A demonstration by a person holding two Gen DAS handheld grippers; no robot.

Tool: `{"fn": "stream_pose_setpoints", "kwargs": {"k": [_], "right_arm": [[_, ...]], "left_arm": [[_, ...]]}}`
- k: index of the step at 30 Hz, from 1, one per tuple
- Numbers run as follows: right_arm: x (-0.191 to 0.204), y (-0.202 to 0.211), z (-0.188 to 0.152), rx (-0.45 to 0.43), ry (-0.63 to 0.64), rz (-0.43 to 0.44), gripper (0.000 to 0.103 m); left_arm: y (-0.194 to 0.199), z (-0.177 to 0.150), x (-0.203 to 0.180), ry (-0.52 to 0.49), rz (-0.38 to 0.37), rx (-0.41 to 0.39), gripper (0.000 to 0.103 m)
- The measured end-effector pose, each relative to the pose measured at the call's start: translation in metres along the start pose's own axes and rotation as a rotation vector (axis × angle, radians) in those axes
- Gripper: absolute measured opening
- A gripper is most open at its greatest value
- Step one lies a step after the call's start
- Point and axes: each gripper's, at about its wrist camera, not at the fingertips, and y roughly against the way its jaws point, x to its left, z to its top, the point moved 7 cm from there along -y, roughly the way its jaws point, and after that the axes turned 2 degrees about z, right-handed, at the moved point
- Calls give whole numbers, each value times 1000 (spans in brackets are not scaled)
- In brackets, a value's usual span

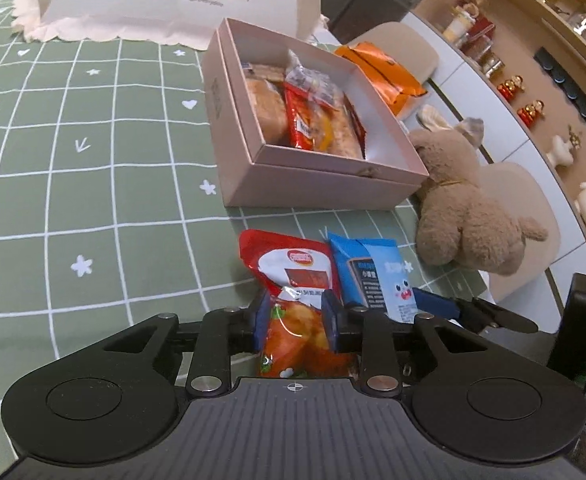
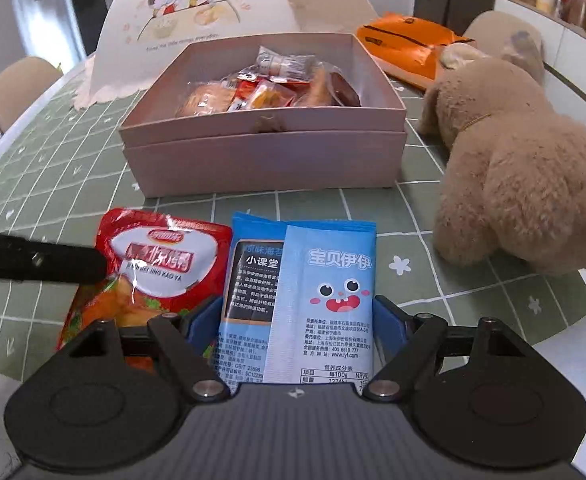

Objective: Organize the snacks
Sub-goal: 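Close the left tool on the red chicken-leg packet while the right closes on the blue biscuit packet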

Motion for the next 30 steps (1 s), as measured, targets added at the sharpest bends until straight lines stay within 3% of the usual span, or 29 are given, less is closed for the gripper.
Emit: {"fn": "stream_pose_setpoints", "kwargs": {"k": [8, 12, 15, 19, 23, 25, 30], "right_arm": [[1, 4, -8, -16, 17, 3, 81], [3, 5, -12, -33, 28, 2, 82], [3, 6, -12, -29, 27, 5, 82], [7, 8, -15, -29, 41, 17, 82], [11, 7, -14, -35, 51, 22, 83], [12, 8, -15, -37, 53, 30, 83], [12, 9, -16, -45, 55, 37, 83]], "left_arm": [[-13, -8, 7, -16, 32, 35, 35], [-21, -10, 9, 13, -37, 38, 38], [-15, -11, 0, 14, -33, 59, 38], [0, -12, -21, -53, -97, 40, 39], [-25, -11, -5, -8, -30, 85, 38], [-28, -8, -4, 15, -42, 67, 39], [-34, -7, -13, -33, -20, 50, 41]]}}
